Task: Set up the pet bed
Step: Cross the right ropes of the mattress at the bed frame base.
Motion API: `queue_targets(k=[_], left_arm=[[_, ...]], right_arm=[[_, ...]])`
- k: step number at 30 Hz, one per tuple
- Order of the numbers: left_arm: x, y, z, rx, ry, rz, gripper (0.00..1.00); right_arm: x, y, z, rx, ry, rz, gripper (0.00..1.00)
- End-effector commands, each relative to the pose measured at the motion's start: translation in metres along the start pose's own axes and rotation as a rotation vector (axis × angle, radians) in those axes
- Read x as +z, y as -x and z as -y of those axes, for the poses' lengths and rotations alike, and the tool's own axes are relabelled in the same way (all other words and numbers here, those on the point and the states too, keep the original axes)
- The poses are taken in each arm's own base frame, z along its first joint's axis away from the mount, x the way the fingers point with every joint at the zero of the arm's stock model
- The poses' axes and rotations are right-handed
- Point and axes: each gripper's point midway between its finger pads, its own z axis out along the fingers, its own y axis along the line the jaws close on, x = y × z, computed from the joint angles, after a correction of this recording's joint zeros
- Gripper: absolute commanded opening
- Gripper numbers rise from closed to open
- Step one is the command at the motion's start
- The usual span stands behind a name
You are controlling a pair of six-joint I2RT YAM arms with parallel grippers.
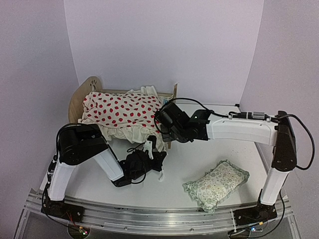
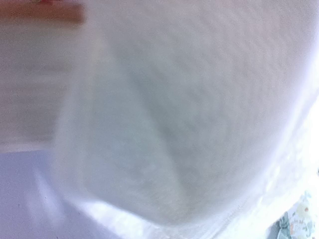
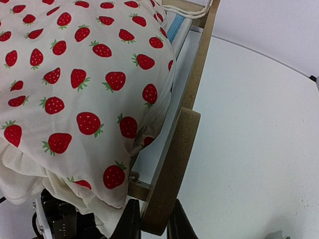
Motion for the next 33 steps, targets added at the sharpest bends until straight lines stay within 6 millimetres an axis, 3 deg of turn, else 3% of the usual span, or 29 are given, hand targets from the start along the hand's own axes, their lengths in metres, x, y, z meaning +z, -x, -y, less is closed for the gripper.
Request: queue_targets(k=[1, 19, 32, 33], left_arm=[[-0.009, -0.008, 0.017, 0.064, -0.031, -0.129, 0.00], [-0.027, -0.036, 0.039, 0.162, -0.102, -0.433, 0.00], [-0.043, -0.040, 0.052, 0.245, -0.146, -0.622, 0.00], [-0.043, -0.039, 0.053, 0.247, -0.150, -0.623, 0.00]], right_arm=[[-0.020, 0.022, -0.008, -0.049, 0.051, 0.089, 0.00], [-0.002, -0.016, 0.017, -0.011, 0.024, 0.043, 0.00], [0.012, -0.046, 0.008, -0.079, 0.111, 0.013, 0.00], [0.010, -0.048, 0.007, -0.084, 0.123, 0.008, 0.04]])
